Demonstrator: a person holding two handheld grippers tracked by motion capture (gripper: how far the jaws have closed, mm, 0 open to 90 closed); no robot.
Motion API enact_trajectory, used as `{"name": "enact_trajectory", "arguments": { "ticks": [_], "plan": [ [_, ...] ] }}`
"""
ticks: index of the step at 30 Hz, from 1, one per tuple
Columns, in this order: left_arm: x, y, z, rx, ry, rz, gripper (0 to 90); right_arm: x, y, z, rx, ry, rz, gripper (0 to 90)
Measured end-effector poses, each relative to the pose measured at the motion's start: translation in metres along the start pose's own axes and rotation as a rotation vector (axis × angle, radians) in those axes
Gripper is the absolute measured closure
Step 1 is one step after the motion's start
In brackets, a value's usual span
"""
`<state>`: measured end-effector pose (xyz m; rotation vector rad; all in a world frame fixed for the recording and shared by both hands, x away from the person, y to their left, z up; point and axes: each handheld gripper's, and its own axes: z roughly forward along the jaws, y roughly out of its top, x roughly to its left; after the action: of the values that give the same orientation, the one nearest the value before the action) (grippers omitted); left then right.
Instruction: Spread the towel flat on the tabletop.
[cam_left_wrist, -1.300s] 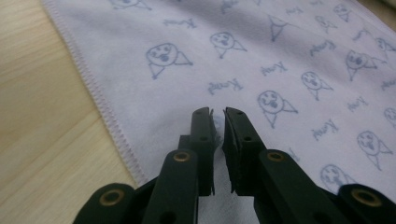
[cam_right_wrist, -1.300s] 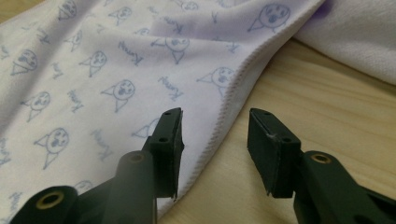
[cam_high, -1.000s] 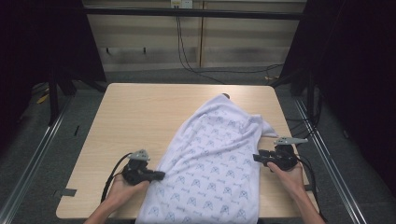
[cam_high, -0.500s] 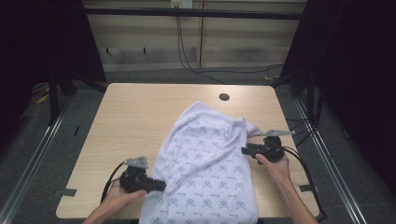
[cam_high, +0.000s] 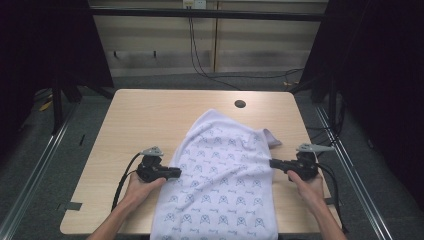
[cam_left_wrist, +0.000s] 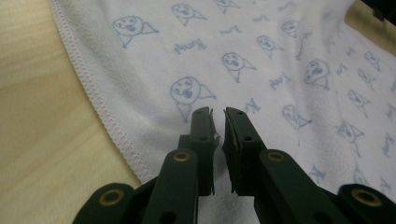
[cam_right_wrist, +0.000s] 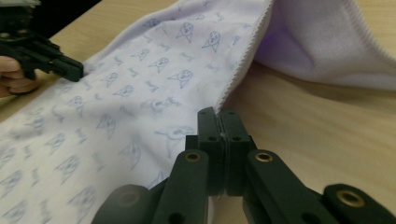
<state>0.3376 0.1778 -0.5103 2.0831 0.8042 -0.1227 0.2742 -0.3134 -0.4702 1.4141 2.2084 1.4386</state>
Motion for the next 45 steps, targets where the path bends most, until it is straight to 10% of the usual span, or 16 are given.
{"name": "enact_trajectory", "arguments": {
  "ticks": [10, 19, 25, 30, 34, 41, 45],
  "plan": [
    [-0.036, -0.026, -0.017, 0.103, -0.112, 0.077, 81.8, 0.040, -0.051, -0.038, 0.125, -0.020, -0.027, 85.7],
    [-0.070, -0.038, -0.015, 0.172, -0.230, 0.111, 76.8, 0.022, -0.048, -0.022, 0.199, -0.134, -0.026, 86.2],
    [-0.033, -0.007, -0.013, -0.009, -0.068, 0.014, 74.1, 0.003, -0.027, 0.003, 0.195, -0.123, -0.015, 83.8],
    [-0.012, 0.001, 0.005, 0.012, 0.001, 0.019, 74.6, 0.005, -0.021, -0.005, 0.154, -0.131, -0.025, 70.1],
    [-0.019, 0.004, 0.004, 0.035, 0.134, 0.132, 85.4, 0.008, -0.014, -0.014, 0.086, -0.127, -0.045, 63.9],
    [0.000, 0.006, -0.007, 0.015, 0.264, 0.078, 88.2, 0.009, -0.005, 0.009, 0.100, -0.111, -0.096, 63.3],
    [0.009, 0.001, -0.014, -0.005, 0.264, 0.049, 88.0, 0.005, 0.007, 0.032, 0.100, -0.085, -0.094, 64.4]
  ]
}}
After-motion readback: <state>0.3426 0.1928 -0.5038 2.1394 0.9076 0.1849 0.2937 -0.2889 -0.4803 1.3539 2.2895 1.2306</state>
